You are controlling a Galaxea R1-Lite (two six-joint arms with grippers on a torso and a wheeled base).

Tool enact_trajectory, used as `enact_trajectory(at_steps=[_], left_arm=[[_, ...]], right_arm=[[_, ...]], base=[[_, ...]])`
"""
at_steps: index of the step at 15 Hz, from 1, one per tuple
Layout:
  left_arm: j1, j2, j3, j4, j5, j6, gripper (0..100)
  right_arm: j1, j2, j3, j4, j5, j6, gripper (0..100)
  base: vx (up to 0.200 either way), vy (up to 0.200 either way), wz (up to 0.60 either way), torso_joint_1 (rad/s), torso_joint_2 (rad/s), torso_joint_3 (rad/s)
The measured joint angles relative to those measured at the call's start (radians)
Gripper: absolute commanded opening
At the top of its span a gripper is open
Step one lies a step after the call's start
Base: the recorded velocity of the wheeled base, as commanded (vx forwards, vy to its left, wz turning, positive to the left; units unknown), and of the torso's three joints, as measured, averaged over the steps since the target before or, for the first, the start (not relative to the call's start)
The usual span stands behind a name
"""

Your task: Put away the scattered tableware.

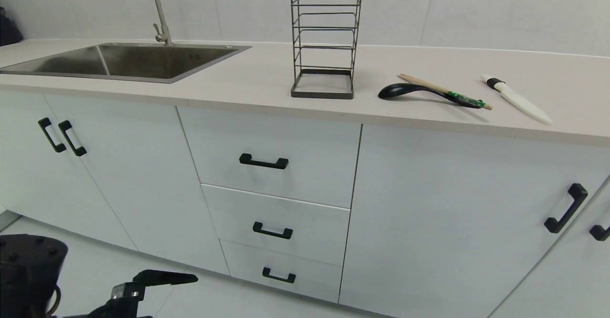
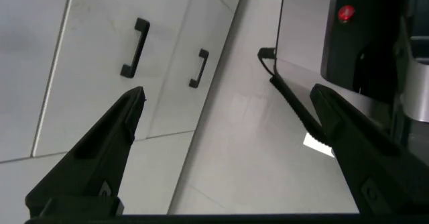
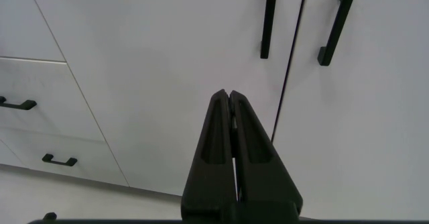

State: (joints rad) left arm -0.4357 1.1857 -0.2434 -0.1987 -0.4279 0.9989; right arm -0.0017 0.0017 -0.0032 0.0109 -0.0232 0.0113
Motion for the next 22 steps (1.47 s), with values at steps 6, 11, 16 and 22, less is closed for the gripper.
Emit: enact_trajectory(at_steps=[6, 11, 16, 22], left_arm=[[-0.007, 0.124, -0.021, -0.004, 0.068, 0.027, 100], [-0.041, 0.291, -0.099, -0.078, 0.117, 0.000, 100], [-0.120, 0.474, -0.147, -0.149, 0.170, -0.048, 100], [-0.141, 0.693, -0.291, -0.211, 0.182, -0.048, 100]], right_arm=[[0.000, 0.000, 0.000, 0.000, 0.000, 0.000, 0], [0.000, 0.000, 0.000, 0.000, 0.000, 0.000, 0], [0.000, 0.000, 0.000, 0.000, 0.000, 0.000, 0], [0.000, 0.000, 0.000, 0.000, 0.000, 0.000, 0]], base=[[0.000, 0.000, 0.00, 0.000, 0.00, 0.000], [0.000, 0.000, 0.00, 0.000, 0.00, 0.000], [0.000, 0.000, 0.00, 0.000, 0.00, 0.000], [0.000, 0.000, 0.00, 0.000, 0.00, 0.000]])
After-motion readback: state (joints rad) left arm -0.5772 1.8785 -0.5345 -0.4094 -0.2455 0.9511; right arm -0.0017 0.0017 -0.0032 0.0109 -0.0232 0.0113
